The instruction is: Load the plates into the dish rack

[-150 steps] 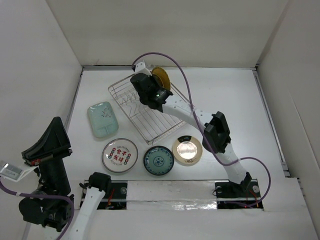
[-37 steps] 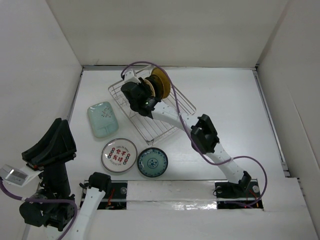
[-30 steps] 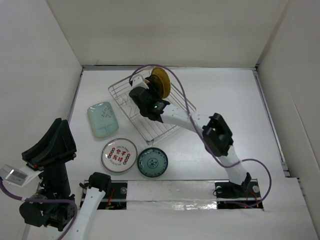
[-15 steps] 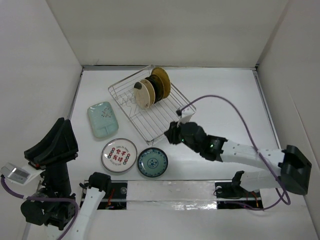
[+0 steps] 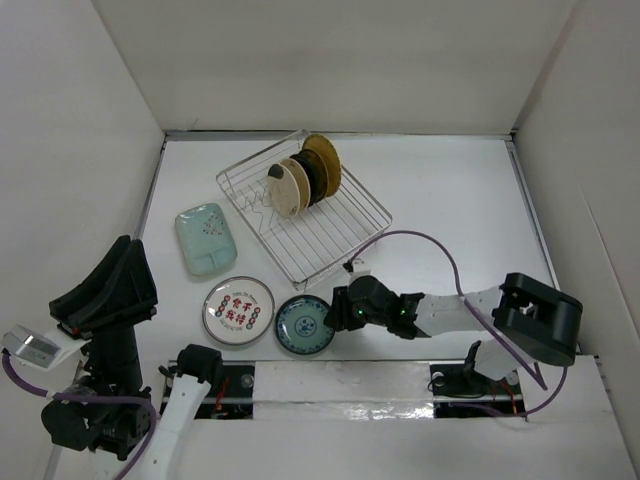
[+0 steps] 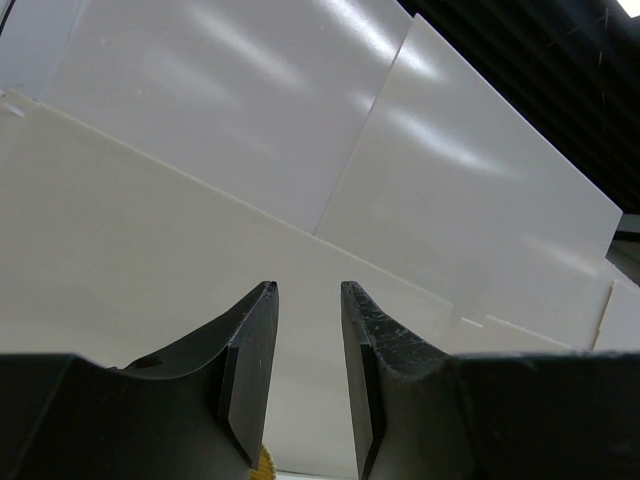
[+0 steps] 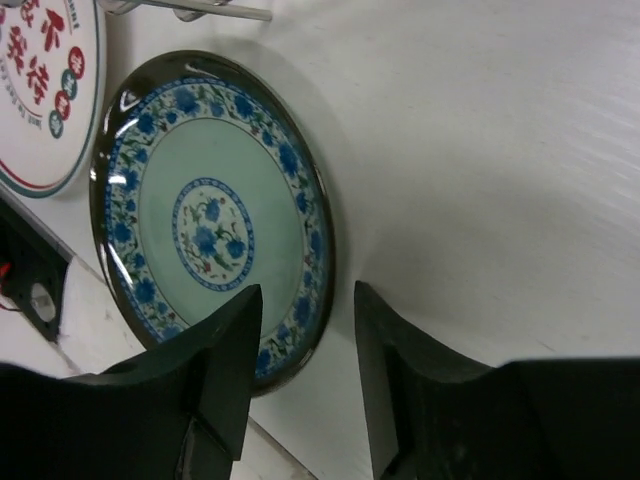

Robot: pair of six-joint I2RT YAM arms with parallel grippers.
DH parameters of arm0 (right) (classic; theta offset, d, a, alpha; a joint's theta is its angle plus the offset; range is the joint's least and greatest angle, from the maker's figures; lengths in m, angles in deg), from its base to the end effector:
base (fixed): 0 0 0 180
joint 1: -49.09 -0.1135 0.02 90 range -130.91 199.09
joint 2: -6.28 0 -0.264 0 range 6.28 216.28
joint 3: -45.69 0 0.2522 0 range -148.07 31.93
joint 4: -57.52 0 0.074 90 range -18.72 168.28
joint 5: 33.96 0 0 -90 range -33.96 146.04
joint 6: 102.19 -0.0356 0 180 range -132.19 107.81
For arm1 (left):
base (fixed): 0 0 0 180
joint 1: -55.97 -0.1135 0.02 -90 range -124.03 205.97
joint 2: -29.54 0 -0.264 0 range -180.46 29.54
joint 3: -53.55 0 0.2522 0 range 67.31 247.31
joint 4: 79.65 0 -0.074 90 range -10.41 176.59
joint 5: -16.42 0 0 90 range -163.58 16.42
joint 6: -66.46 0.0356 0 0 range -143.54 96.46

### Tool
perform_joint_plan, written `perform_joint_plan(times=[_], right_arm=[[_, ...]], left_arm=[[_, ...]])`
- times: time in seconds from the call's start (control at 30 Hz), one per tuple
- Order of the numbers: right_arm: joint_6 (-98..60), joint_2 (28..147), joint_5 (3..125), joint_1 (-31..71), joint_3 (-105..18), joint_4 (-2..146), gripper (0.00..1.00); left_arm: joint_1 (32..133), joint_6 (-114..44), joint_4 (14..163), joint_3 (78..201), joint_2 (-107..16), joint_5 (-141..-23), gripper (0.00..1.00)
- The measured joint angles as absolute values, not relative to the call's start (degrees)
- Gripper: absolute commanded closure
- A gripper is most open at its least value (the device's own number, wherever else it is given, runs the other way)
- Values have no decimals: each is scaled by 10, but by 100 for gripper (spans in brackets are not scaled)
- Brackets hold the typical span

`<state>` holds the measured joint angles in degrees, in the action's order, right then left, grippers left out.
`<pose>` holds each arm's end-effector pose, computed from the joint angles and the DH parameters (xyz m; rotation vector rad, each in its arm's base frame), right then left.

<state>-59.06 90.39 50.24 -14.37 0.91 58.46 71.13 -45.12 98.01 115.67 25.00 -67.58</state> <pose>0.1245 0.2413 0.1455 -0.2944 2.4154 0.8550 -0.0430 0.0155 0.4372 -0.1373 0.6086 -0.5889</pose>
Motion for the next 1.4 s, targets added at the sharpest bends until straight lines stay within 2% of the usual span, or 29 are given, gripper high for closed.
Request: perform_joint_plan(times=[0.03, 0.07, 0.13, 0.17, 0.33, 0.47, 0.57, 0.67, 0.83, 1.13, 1.4], right_arm=[[-594, 913, 508, -144, 7, 576, 60], [-598, 921, 513, -144, 6, 567, 72], [-600, 931, 518, -143, 6, 560, 88], [-604, 934, 520, -141, 6, 560, 99], [-598, 889, 531, -135, 12, 588, 100], [-545, 753, 521, -135, 7, 749, 100], [-500, 665, 503, -135, -47, 853, 100], [-458, 651, 463, -123, -161, 909, 100], [-379, 777, 342, -82, -383, 920, 100], [-226, 1161, 77, -76, -760, 932, 100], [-147, 1376, -29, -75, -981, 946, 100]], left_arm=[[711, -451, 980, 1157, 250, -676, 71], [711, -451, 980, 1157, 250, -676, 71], [711, -451, 980, 1157, 250, -676, 71], [711, -451, 980, 1157, 250, -675, 71], [711, -451, 980, 1157, 250, -676, 71], [711, -451, 980, 1157, 250, -676, 71], [711, -451, 980, 1157, 250, -676, 71], [711, -452, 980, 1157, 250, -675, 71], [711, -453, 980, 1157, 250, -672, 71], [711, -454, 975, 1157, 250, -645, 71], [711, -454, 975, 1157, 250, -640, 71]])
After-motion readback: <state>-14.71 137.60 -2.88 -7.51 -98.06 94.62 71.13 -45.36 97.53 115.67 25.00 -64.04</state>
